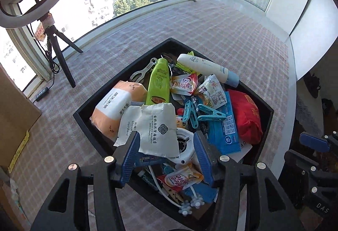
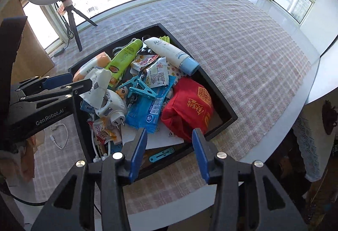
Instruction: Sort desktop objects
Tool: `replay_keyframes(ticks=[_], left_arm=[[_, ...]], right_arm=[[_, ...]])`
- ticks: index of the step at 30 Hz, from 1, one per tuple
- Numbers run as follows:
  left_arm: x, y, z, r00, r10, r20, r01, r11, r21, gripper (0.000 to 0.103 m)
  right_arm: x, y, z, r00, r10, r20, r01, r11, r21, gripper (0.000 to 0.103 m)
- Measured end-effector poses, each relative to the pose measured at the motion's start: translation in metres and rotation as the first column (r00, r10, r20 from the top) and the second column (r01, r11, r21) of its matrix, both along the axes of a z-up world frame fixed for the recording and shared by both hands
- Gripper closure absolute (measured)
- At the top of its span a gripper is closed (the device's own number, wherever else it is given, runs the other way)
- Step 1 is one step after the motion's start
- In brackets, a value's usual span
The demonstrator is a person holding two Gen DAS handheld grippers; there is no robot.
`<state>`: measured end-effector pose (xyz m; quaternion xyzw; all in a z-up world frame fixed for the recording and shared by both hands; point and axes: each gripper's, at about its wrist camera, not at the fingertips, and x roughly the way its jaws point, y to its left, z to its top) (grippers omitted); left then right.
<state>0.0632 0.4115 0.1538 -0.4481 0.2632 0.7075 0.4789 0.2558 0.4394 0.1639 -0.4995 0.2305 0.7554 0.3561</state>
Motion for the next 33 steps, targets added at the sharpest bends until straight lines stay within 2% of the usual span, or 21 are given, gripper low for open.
replay_keyframes(ticks=[6,13,19,33], left_arm=[[0.011,-0.009,-0.016,0.999,-0.038,0.008,0.039,0.997,-0.064,0.049],[0.028,-0.017,-0.001,0.998,-0.062,-0.009,0.061,0.998,-0.033,0.045],[0.043,-0.025,0.010,0.996,-0.082,-0.034,0.081,0.996,-0.020,0.028],[0.039,-0.056,0.020,0.998,-0.021,-0.067,0.019,0.999,-0.028,0.028]], right_arm=[[0.025,-0.018,-0.004,0.996,-0.084,-0.024,0.083,0.996,-0.016,0.059],[0.054,-0.036,-0.002,0.988,-0.149,-0.038,0.148,0.989,-0.019,0.059],[0.063,-0.047,0.011,0.988,-0.151,-0.033,0.152,0.988,0.022,0.059],[0.048,-0.069,0.024,0.997,-0.071,-0.034,0.073,0.995,0.069,0.057]])
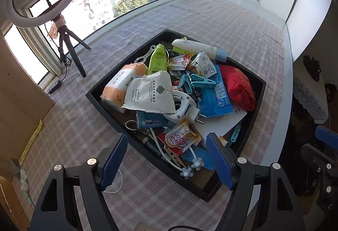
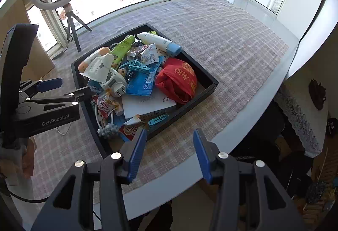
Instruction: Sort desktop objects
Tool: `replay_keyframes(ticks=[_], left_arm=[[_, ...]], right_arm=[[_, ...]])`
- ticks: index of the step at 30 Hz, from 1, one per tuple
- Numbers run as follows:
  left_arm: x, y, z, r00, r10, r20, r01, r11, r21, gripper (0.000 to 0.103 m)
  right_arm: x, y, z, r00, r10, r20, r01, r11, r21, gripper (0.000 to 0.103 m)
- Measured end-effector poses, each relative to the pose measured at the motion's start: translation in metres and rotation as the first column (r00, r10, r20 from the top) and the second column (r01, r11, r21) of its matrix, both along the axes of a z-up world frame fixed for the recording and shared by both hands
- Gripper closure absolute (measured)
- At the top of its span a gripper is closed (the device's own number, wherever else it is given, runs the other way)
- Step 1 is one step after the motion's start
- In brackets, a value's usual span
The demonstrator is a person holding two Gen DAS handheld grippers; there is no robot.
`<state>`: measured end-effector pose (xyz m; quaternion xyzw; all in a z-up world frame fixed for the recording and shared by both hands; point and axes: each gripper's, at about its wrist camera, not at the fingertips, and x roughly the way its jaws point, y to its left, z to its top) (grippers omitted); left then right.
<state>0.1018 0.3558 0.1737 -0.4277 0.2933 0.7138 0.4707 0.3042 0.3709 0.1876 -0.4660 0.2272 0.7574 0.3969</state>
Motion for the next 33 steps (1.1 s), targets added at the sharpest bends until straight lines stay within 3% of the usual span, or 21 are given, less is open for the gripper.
replay_keyframes(ticks=[23,29,33], left_arm=[[-0.024,-0.092,-0.016,0.987,0.163,0.013,-0.163,0.986,-0.027,0.026],[-0.030,-0.140,-0.018,0.962,0.272,0.025,-0.271,0.962,-0.031,0.026],[-0.031,-0.179,-0.015,0.923,0.384,0.009,-0.384,0.923,-0.016,0.026]], right_arm=[[-0.038,-0.066,0.002,0.991,0.136,0.015,-0.136,0.991,0.017,0.057],[-0.059,-0.089,0.001,0.970,0.244,0.006,-0.244,0.970,0.014,0.057],[-0.078,-0.106,-0.004,0.936,0.352,-0.010,-0.352,0.936,0.002,0.057]])
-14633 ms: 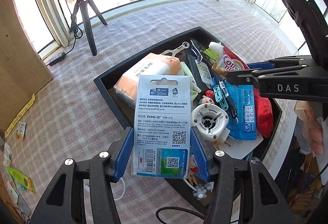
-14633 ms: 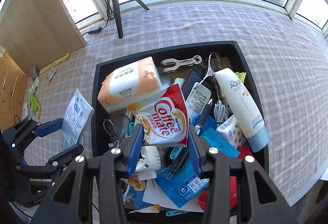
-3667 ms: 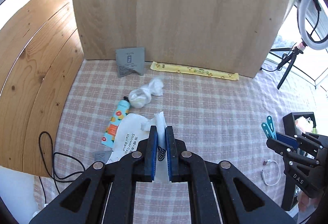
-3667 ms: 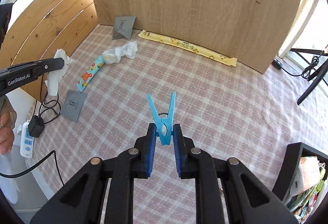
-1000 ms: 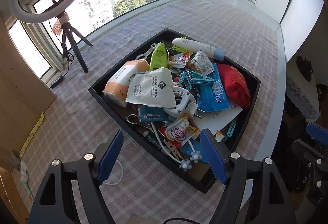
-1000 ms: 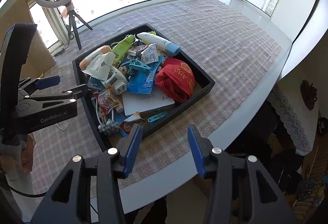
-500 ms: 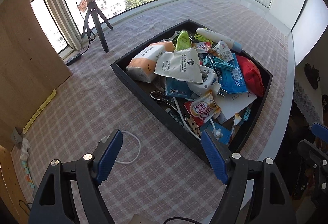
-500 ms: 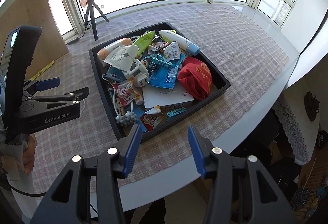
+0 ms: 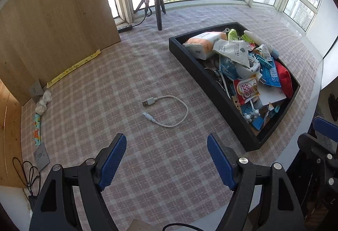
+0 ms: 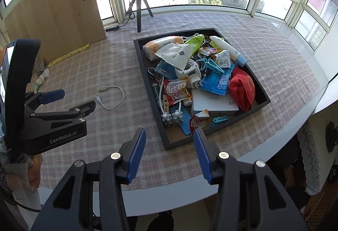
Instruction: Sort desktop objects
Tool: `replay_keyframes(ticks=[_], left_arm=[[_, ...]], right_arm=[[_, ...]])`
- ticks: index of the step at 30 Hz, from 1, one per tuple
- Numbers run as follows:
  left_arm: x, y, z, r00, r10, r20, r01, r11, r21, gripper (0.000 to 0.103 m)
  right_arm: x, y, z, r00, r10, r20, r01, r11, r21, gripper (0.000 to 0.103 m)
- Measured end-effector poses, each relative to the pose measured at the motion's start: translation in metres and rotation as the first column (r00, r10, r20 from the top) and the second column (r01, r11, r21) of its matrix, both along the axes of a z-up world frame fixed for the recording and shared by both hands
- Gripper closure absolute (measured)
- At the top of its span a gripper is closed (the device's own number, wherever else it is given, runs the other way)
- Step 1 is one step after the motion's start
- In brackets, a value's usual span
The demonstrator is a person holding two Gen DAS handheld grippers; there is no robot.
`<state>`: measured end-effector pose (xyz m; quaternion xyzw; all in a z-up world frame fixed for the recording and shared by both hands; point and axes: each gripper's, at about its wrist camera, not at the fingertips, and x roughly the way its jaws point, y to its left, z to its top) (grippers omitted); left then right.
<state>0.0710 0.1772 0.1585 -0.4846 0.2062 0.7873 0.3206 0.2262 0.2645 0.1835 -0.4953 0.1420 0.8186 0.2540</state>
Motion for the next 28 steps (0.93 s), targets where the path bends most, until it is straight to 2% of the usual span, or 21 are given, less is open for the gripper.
replay_keyframes(ticks=[3,6,10,16,28], left_arm=[[0.003,-0.033,-0.004,0.995,0.101,0.000,-0.101,0.995,-0.003,0.026],[0.008,-0.058,-0.012,0.985,0.170,-0.020,-0.171,0.985,-0.031,0.026],[0.012,-0.087,-0.019,0.968,0.251,0.001,-0.251,0.968,-0.021,0.026],[-0.002,-0.115,-0.026,0.946,0.325,0.022,-0.325,0.946,-0.001,0.026],[-0.046,-0.151,-0.034,0.927,0.374,0.030,-0.375,0.927,0.010,0.026]], right_arm=[[-0.014,-0.015,-0.004,0.996,0.086,-0.007,-0.086,0.996,-0.012,0.057],[-0.025,-0.032,-0.009,0.985,0.169,-0.015,-0.169,0.986,-0.007,0.057],[-0.038,-0.055,-0.021,0.967,0.256,-0.010,-0.256,0.967,0.000,0.056],[-0.059,-0.077,-0.033,0.955,0.295,-0.022,-0.295,0.955,0.007,0.056],[-0.108,-0.093,-0.056,0.961,0.276,-0.027,-0.277,0.960,-0.046,0.056]])
